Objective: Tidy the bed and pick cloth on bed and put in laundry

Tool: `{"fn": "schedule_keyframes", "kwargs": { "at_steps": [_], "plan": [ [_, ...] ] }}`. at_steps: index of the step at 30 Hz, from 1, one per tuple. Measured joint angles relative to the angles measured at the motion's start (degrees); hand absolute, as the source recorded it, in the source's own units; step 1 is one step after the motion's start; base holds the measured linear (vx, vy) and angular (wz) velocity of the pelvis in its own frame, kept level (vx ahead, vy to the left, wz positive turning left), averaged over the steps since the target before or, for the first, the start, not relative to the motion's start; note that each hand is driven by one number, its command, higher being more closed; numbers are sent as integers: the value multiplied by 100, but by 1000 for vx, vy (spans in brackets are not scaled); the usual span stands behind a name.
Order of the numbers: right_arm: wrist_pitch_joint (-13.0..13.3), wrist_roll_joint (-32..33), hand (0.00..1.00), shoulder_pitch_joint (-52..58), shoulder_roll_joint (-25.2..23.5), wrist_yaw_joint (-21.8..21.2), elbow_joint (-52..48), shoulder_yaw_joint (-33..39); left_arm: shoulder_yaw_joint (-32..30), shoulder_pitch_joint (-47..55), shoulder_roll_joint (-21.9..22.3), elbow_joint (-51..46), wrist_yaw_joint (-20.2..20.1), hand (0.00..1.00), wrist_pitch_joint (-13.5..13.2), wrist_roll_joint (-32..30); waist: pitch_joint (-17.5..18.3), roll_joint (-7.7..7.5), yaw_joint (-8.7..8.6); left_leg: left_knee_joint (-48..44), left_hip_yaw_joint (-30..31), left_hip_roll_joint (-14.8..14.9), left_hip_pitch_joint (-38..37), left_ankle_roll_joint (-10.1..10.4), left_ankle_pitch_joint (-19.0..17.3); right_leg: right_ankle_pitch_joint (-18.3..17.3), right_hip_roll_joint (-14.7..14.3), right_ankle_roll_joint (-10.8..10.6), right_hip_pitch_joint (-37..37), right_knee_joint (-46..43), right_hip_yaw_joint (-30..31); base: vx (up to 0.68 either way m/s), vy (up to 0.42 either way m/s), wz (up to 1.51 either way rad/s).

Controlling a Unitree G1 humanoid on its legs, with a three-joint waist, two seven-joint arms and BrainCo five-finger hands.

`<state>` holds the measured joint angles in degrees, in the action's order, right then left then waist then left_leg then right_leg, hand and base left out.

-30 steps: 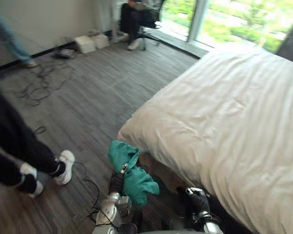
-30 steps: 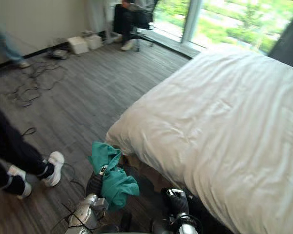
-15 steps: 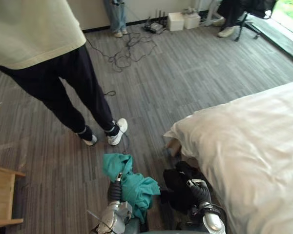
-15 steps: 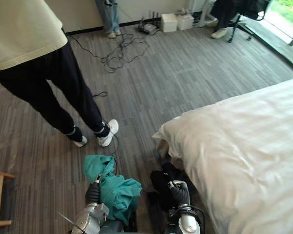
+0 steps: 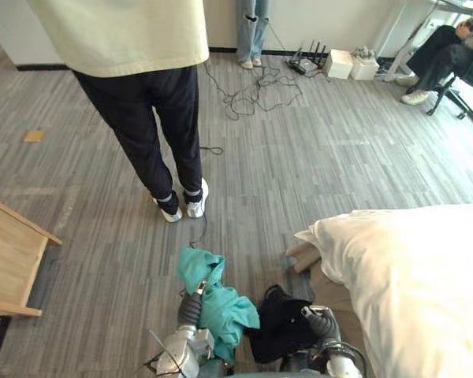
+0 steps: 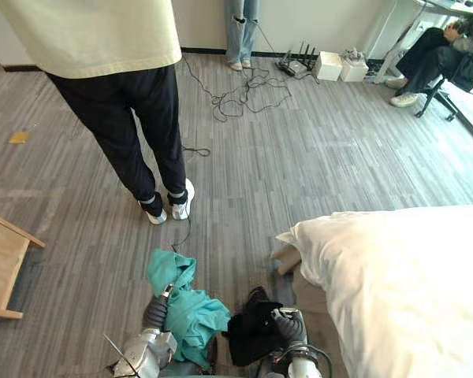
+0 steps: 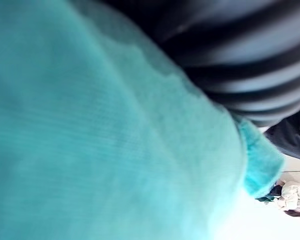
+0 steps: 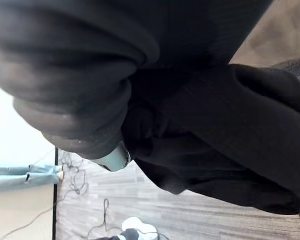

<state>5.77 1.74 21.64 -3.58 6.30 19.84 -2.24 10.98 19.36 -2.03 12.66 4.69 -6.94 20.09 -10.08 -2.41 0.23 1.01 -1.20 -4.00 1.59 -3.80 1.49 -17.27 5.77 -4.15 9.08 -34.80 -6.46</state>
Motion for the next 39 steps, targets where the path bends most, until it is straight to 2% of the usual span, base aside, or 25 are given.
{"fn": "schedule_keyframes", "kwargs": {
  "at_steps": [1, 2, 12, 15, 17, 19, 20, 21, 22, 23, 25, 27, 28, 29, 30, 31, 32, 33, 34, 35, 36, 37, 38, 39],
  "plan": [
    [8, 7, 100, 41, 8, 5, 11, 16, 21, -24, 9, 37, 24, 100, -2, -3, 4, -8, 10, -4, 26, -26, -8, 13, 10, -5, -111, 34, -34, 404, 97, 31, -16, 57],
    [18, 116, 100, -56, -38, -21, 133, 131, 67, -139, 191, 369, -83, 100, 3, -51, 417, 199, 50, 296, -73, -33, -321, 85, -117, 1061, -378, 238, -774, 2719, 352, 12, -6, 19],
    [14, 110, 100, 20, 20, -99, 134, 104, 180, -139, 175, 367, -83, 100, 12, -50, 418, 199, 50, 299, -131, -29, -461, 103, -112, 1061, -377, 238, -938, 2762, 366, -1, -1, 0],
    [-8, 108, 100, 39, 99, -178, 135, 1, 364, -140, 163, 359, -92, 100, 36, -46, 423, 179, 58, 168, -284, 23, -478, 271, -417, 1061, -372, 238, -1037, 2791, 374, 0, 0, 0],
    [-17, 104, 100, 65, 329, -315, 133, -190, 453, -127, 142, 359, -96, 100, 109, 20, 369, 228, 94, -895, -852, 298, -166, 473, -1093, 860, -500, 312, -1156, 2653, 380, -25, -84, -18],
    [-23, 103, 100, 52, 452, -395, 114, -436, 431, -139, 138, 363, -93, 100, 176, 74, 293, 338, 152, -1781, -924, 532, 21, 609, -1539, 685, -607, 502, -1323, 2593, 497, 32, -69, -18],
    [-98, 103, 100, 85, 524, -414, 111, -485, 409, -150, 136, 360, -91, 100, 210, 75, 209, 416, 160, -2705, -1007, 715, 321, 773, -1634, 595, -692, 650, -1471, 2615, 500, 79, -68, 15],
    [-127, 105, 100, 88, 525, -414, 106, -489, 386, -197, 145, 356, -88, 100, 221, 75, 182, 270, 168, -3378, -1016, 815, 657, 906, -1590, 573, -668, 675, -1561, 2656, 461, 80, -66, 24],
    [-141, 106, 100, 83, 525, -417, 100, -494, 361, -199, 141, 350, -90, 100, 224, 74, 168, 303, 206, -3745, -1026, 865, 868, 914, -1600, 557, -646, 670, -1589, 2685, 428, 70, -59, 22],
    [-200, 108, 100, 72, 621, -419, -22, -462, 354, -187, 245, 332, -87, 100, 232, 74, 160, 369, 286, -4065, -1062, 952, 1204, 918, -1615, 502, -606, 644, -1598, 2716, 359, 92, 3, 11],
    [-209, 124, 100, 10, 757, -429, -163, -457, 352, -188, 311, 264, -88, 100, 272, 70, 133, 427, 365, -3957, -1466, 1101, 1532, 957, -1647, 391, -453, 564, -1630, 2746, 316, 177, 63, 11],
    [-223, 224, 100, -144, 816, -434, -234, -459, 252, -184, 339, 81, -96, 100, 283, 46, 131, 416, 381, -3247, -2214, 1102, 1710, 901, -1614, 179, -183, 390, -1797, 2804, 178, 377, 131, 26],
    [-223, 226, 100, -200, 838, -436, -252, -462, 207, -184, 363, 16, -98, 100, 283, 33, 135, 419, 389, -3036, -2364, 1087, 1749, 835, -1571, 119, -125, 341, -1819, 2764, 144, 460, 176, 28],
    [-228, 224, 100, -314, 865, -451, -277, -465, 125, -167, 394, -155, -104, 100, 288, -43, 143, 416, 432, -2719, -2531, 1016, 1742, 355, -1169, -33, -25, 135, -1874, 2668, 67, 622, 215, 31],
    [-242, 223, 100, -367, 864, -470, -275, -479, 59, -160, 457, -239, -107, 100, 300, -96, 226, 327, 514, -2721, -2598, 814, 1657, -285, -1146, -145, 160, 1, -1907, 2546, 3, 649, 214, 34],
    [-243, 222, 100, -407, 863, -503, -281, -498, 6, -152, 486, -309, -106, 100, 307, -126, 228, 283, 525, -2755, -2599, 759, 1653, -379, -1212, -134, 210, -10, -1886, 2433, 3, 685, 220, 49],
    [-245, 217, 100, -487, 852, -550, -286, -539, -116, -122, 505, -449, -107, 100, 302, -201, 200, 168, 541, -2800, -2559, 635, 1579, -506, -1334, -90, 322, -87, -1747, 1837, 11, 459, 162, 47],
    [-245, 217, 100, -497, 841, -561, -286, -542, -157, -125, 505, -453, -106, 100, 303, -240, 197, 105, 546, -2736, -2526, 544, 1467, -543, -1358, -43, 373, -188, -1607, 1340, 24, 570, 209, 68],
    [-245, 212, 100, -489, 784, -588, -285, -544, -168, -119, 458, -450, -109, 100, 309, -305, 196, 12, 534, -2556, -2372, 382, 1201, -553, -1405, 212, 453, -648, -1314, 266, 90, 576, 165, 66],
    [-246, 203, 100, -480, 739, -644, -277, -538, -170, -67, 385, -453, -119, 100, 336, -355, 184, 3, 528, -2261, -2128, 309, 723, -455, -1596, 453, 408, -1006, -903, -1237, 312, 572, 134, 63],
    [-243, 203, 100, -468, 721, -666, -277, -565, -166, -21, 346, -452, -122, 100, 349, -379, 172, 1, 520, -2137, -2023, 278, 452, -407, -1648, 471, 401, -1024, -757, -1893, 315, 548, 54, 55],
    [-232, 200, 100, -428, 684, -716, -281, -566, -159, 48, 312, -453, -135, 100, 399, -393, 152, 37, 512, -1863, -1785, 242, 7, -368, -1673, 388, 417, -781, -547, -2698, 123, 506, -1, 77],
    [-225, 196, 100, -385, 674, -770, -293, -560, -136, 87, 291, -459, -153, 100, 425, -393, 137, 182, 440, -1491, -1394, 285, -493, -357, -1673, 242, 421, -288, -256, -3167, -245, 488, -27, 91],
    [-225, 191, 100, -368, 673, -772, -328, -560, -133, 94, 290, -472, -158, 100, 425, -393, 142, 235, 364, -1354, -1216, 324, -645, -342, -1664, 159, 422, -127, -82, -3200, -440, 473, -84, 109]
  ]
}}
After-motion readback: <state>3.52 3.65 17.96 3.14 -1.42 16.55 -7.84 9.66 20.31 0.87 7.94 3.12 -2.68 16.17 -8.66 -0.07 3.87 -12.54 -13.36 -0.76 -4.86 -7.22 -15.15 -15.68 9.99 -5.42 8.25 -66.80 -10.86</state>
